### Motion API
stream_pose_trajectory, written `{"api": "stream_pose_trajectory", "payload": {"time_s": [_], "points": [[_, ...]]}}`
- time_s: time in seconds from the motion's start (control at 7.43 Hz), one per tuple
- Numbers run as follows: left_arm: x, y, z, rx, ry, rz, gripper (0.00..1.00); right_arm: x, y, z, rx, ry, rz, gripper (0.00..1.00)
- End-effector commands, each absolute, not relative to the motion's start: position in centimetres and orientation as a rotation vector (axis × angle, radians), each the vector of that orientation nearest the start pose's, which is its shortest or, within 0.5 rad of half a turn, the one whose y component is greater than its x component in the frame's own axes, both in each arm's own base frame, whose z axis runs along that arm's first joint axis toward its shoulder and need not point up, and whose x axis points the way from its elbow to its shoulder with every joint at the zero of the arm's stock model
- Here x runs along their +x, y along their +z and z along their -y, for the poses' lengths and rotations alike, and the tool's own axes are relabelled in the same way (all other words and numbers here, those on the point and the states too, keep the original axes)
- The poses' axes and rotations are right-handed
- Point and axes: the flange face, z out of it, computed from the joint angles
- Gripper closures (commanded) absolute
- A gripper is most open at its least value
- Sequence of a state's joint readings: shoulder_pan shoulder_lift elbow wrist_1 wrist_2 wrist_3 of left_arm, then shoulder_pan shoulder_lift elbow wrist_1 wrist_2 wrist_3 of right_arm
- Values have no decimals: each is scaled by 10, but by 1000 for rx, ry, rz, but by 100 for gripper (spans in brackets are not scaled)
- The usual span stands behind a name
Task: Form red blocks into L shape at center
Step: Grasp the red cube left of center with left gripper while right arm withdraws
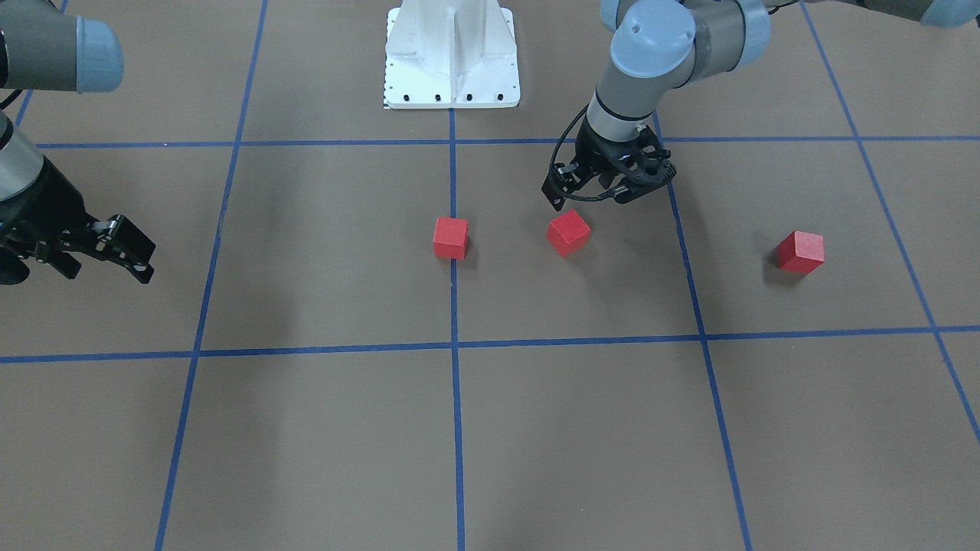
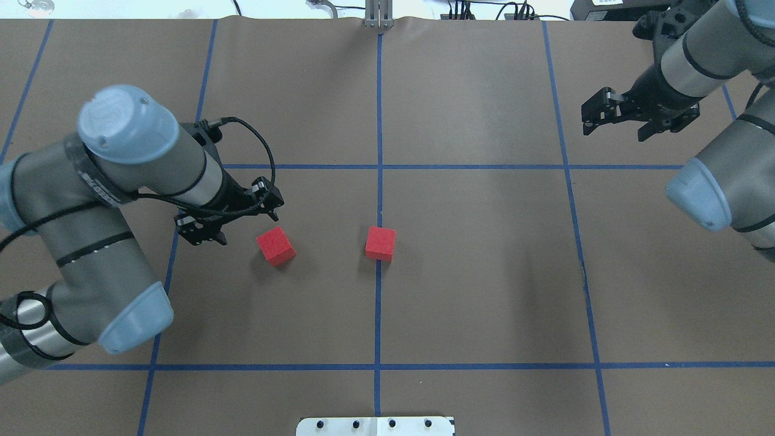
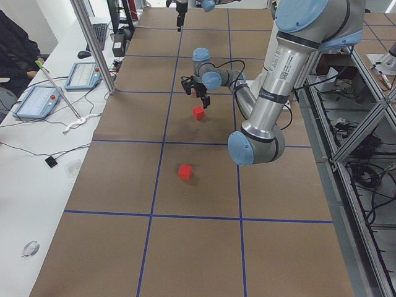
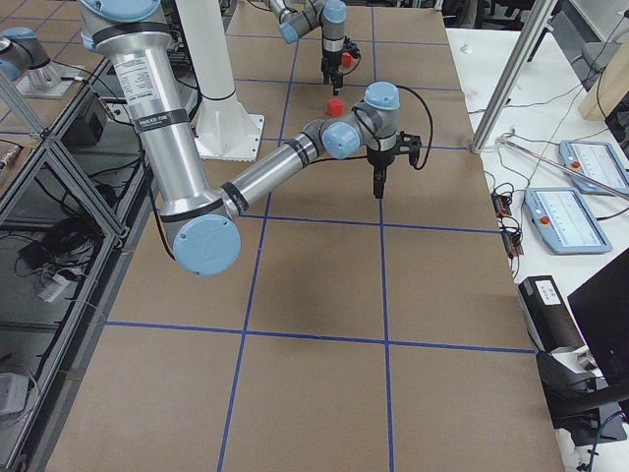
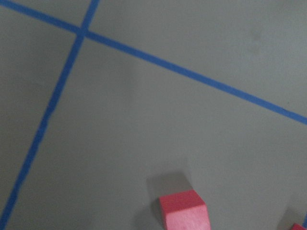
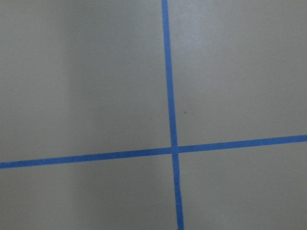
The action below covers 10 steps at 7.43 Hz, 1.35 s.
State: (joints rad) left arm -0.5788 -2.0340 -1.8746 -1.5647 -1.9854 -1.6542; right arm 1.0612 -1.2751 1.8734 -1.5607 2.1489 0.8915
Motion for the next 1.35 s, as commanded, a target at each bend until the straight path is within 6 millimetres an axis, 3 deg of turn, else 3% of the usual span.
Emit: {"api": "stream_pose_trajectory", "payload": {"time_s": [0.0, 0.4, 0.67, 1.21], "points": [[478, 285, 413, -225, -506, -785, 0, -200, 366, 541, 99, 201, 806, 1], [486, 294, 418, -224, -500, -779, 0, -197, 365, 541, 103, 204, 807, 1], [493, 288, 422, -217, -493, -804, 0, -192, 357, 536, 121, 205, 816, 1], [512, 296, 435, -220, -499, -790, 0, -193, 361, 536, 129, 211, 798, 1]]}}
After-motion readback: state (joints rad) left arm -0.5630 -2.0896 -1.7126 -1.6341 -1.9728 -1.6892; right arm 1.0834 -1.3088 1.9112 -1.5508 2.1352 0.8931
